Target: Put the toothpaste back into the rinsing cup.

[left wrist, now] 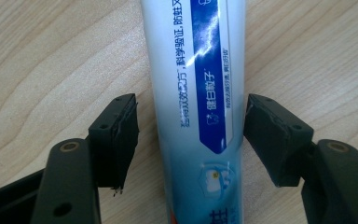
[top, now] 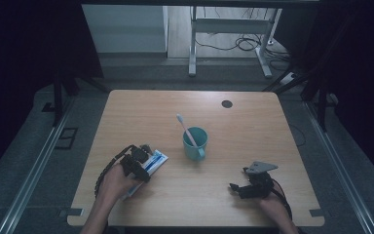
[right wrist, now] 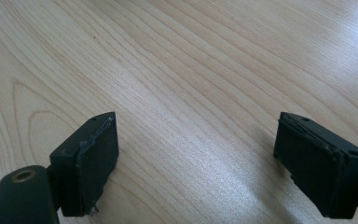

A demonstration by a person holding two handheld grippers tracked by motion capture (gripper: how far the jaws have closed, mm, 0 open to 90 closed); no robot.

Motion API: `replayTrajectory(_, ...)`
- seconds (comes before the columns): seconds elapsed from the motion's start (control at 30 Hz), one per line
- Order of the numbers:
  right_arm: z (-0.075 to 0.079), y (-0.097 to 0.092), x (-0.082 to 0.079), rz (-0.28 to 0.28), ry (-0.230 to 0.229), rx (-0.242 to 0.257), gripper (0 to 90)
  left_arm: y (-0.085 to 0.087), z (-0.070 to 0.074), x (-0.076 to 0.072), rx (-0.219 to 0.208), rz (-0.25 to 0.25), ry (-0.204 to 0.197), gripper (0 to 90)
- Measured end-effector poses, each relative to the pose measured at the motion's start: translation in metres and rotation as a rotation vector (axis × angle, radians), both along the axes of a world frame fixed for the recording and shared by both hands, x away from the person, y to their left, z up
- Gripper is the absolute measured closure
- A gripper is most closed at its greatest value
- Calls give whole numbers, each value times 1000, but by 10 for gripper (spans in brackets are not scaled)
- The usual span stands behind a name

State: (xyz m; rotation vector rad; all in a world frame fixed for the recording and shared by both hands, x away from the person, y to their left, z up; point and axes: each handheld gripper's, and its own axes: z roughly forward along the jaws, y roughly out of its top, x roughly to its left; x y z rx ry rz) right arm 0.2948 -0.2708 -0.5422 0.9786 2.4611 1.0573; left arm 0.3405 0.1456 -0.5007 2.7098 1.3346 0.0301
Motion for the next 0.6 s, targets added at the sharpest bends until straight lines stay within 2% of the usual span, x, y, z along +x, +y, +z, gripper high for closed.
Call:
replayTrajectory(0.13, 0, 0, 0, 0, 0, 0, 138, -4, -3, 5, 30, -5, 27, 373)
replayTrajectory(0.6, 0, 0, 0, 1, 0, -1, 137, -10, 0, 11, 47, -6, 78, 523)
